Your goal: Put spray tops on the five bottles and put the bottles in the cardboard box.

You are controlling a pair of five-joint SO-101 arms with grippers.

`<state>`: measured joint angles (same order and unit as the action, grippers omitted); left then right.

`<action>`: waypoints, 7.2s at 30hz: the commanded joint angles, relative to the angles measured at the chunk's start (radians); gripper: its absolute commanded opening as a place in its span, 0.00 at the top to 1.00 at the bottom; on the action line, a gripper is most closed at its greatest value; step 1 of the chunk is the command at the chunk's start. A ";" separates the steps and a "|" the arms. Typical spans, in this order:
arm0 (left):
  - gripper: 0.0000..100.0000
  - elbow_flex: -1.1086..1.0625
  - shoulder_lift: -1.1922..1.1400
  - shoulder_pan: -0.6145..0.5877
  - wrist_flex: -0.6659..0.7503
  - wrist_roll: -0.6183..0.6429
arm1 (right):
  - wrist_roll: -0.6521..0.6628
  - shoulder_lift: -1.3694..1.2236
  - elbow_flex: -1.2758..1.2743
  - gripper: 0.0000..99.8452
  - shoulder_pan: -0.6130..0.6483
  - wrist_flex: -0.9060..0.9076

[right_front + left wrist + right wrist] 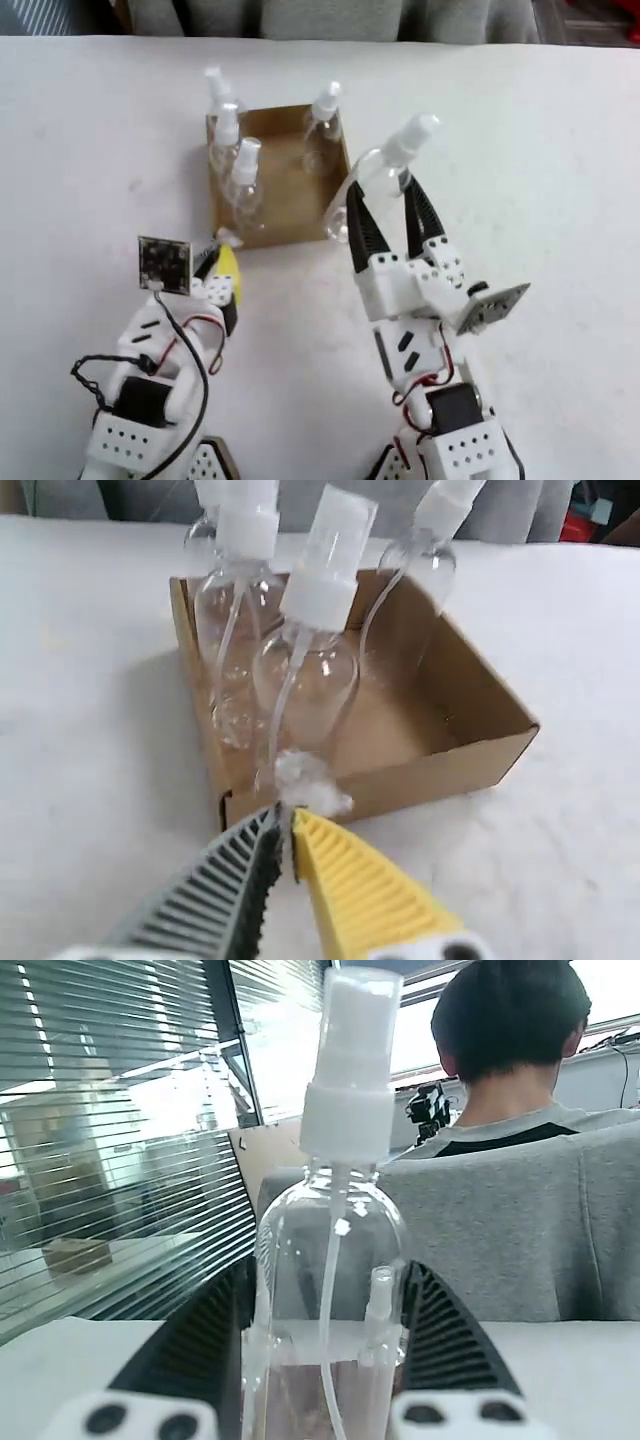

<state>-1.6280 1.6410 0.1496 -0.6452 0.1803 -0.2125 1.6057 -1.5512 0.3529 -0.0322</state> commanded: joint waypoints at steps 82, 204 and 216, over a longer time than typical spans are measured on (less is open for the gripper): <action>0.98 -0.072 -0.038 -0.127 -0.006 -0.226 | 0.269 -2.060 0.677 0.97 0.031 -1.288; 0.98 -0.072 -0.039 -0.124 -0.005 -0.226 | 0.101 -1.420 0.356 0.70 0.013 -0.828; 0.98 -0.072 -0.039 -0.127 -0.005 -0.226 | -0.103 -1.107 0.557 0.71 0.048 0.019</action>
<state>-1.7047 1.6118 0.0315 -0.6467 -0.0376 -0.2846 0.4549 -1.0817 0.3974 -0.1258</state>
